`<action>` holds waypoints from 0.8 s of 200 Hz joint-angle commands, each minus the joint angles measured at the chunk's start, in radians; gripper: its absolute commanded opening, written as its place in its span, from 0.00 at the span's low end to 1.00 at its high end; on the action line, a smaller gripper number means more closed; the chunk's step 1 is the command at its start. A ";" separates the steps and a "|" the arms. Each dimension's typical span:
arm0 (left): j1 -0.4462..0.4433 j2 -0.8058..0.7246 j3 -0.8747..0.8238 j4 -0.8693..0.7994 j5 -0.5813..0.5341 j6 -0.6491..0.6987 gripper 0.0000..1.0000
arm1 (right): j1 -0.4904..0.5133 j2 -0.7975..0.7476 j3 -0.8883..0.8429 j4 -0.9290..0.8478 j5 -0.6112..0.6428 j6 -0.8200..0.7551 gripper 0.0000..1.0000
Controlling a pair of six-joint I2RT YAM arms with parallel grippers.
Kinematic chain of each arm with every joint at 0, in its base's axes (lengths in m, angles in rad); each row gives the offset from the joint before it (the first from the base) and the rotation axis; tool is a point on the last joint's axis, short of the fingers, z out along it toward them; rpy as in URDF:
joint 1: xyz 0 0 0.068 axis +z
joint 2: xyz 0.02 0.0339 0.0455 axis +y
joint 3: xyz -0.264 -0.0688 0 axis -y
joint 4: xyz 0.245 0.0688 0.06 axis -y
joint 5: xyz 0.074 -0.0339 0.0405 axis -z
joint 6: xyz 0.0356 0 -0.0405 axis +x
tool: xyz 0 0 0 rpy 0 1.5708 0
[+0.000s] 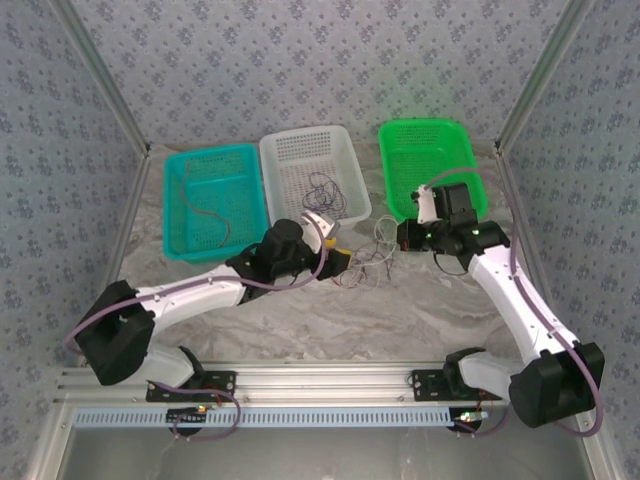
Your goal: Untangle the cables
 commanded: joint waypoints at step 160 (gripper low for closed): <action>-0.053 0.145 0.233 -0.166 0.313 0.249 0.58 | -0.137 -0.026 -0.010 -0.045 -0.280 0.052 0.00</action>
